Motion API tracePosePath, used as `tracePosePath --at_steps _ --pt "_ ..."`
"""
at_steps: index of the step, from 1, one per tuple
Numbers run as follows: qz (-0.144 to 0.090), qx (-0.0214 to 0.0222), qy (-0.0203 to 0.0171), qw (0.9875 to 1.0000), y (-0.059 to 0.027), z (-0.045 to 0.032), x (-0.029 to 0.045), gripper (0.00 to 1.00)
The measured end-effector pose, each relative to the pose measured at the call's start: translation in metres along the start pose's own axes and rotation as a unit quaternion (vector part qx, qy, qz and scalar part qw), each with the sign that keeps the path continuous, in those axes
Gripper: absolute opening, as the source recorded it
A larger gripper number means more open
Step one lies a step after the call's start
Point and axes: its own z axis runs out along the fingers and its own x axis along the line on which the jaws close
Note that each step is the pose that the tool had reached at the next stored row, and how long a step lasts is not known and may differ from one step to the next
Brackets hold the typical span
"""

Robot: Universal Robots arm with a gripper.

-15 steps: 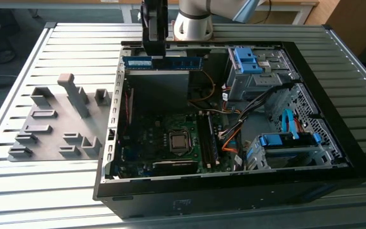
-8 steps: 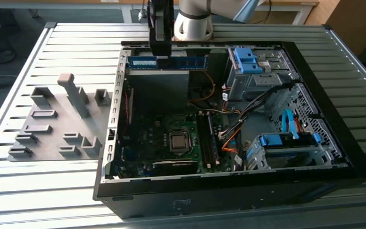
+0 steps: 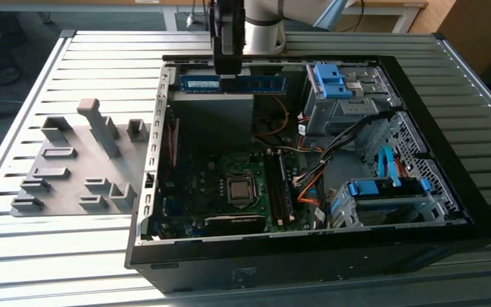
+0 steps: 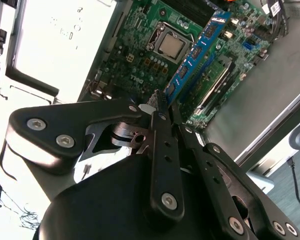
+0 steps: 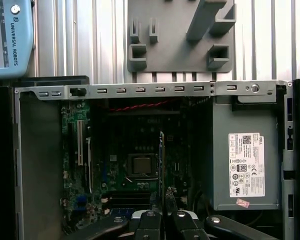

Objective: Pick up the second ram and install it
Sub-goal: 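Pick up the second ram and move it above second insertion slot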

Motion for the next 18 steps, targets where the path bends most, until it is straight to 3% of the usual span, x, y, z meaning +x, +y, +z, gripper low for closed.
tracePosePath --at_steps 18 --pt "0.0 -0.0024 0.0001 1.0 -0.0281 0.0001 -0.0011 0.14"
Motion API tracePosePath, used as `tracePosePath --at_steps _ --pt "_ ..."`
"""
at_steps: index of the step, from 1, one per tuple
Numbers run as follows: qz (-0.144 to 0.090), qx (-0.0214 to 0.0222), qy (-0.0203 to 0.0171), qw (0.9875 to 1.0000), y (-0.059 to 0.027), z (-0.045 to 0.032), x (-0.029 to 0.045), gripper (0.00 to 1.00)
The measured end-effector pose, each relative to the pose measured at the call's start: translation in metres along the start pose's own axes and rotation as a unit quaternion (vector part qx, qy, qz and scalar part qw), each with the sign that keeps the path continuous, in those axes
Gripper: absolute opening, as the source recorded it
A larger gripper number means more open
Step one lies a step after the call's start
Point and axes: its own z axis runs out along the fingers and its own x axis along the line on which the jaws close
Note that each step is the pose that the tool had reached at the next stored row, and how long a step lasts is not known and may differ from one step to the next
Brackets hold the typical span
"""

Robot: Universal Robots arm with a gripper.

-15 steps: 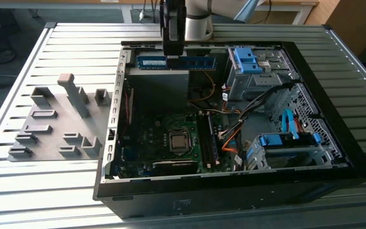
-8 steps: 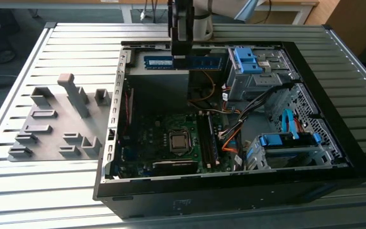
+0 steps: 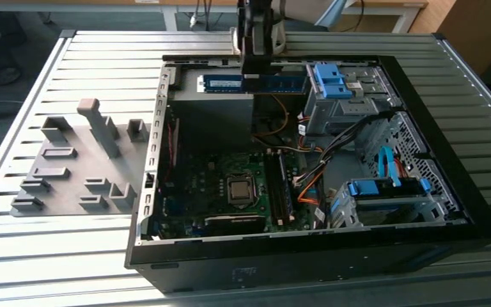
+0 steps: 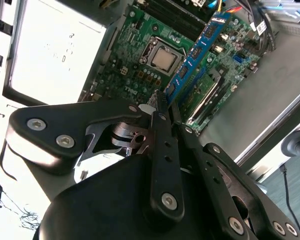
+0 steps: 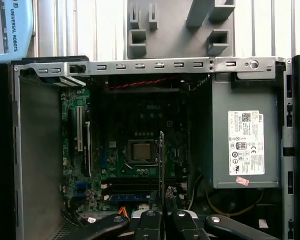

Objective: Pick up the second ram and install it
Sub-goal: 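Pick up the second ram and move it above second insertion slot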

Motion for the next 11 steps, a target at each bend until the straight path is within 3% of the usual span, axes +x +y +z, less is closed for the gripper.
tracePosePath --at_steps 11 --pt "0.0 -0.0018 0.0005 1.0 -0.0169 0.0 -0.0006 0.14"
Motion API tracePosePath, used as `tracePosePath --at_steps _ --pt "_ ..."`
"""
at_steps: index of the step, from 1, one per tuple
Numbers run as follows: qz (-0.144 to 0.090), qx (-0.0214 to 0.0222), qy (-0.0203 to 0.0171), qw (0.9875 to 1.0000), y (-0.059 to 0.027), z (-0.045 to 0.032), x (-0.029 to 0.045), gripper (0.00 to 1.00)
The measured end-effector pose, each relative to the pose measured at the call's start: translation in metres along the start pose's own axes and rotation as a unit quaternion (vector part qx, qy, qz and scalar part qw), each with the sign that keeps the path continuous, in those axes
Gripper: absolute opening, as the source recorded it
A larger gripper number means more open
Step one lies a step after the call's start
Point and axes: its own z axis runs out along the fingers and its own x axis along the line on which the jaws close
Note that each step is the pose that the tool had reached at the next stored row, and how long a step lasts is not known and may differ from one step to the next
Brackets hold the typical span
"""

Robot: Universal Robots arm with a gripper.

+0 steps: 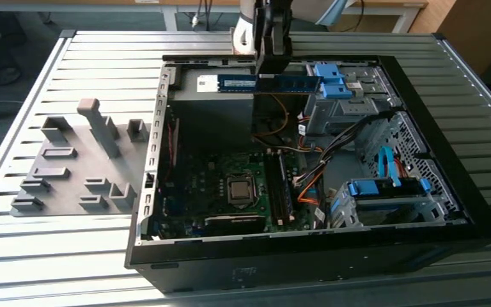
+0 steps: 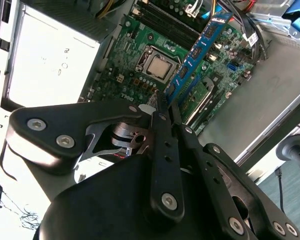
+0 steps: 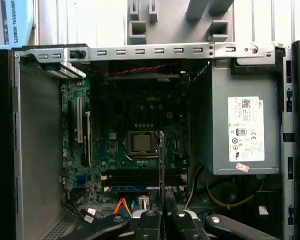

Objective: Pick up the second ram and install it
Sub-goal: 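Pick up the second ram and move it above second insertion slot, then insert the second ram into the second slot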

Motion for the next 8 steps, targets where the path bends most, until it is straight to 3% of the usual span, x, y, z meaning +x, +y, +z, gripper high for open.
tracePosePath --at_steps 8 --pt "0.0 0.0 0.0 1.0 -0.0007 0.0 -0.0001 0.14"
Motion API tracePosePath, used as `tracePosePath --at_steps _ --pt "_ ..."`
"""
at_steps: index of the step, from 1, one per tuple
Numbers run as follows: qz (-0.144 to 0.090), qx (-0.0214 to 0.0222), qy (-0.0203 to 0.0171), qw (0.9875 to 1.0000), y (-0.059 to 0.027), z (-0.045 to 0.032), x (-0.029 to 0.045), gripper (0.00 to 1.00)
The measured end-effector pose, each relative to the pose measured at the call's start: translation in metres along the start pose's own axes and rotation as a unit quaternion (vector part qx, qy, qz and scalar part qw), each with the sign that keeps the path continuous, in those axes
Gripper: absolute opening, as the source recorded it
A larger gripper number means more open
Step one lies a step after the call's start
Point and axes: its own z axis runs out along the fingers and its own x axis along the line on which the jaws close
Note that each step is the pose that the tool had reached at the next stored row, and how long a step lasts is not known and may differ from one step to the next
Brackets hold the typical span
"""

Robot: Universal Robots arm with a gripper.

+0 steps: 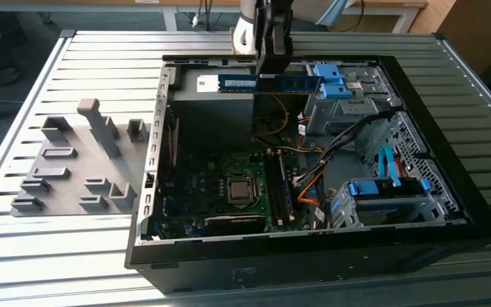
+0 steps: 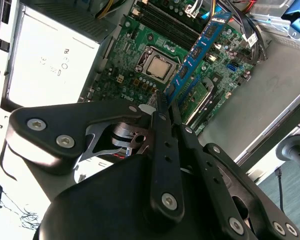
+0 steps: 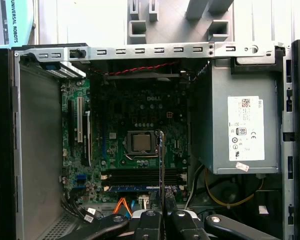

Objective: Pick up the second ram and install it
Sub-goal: 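Insert the second ram into the second slot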

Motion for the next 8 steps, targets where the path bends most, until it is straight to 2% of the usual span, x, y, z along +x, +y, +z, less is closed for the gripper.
tracePosePath --at_steps 8 --pt "0.002 0.0 0.0 1.0 -0.0003 0.0 0.0 0.14"
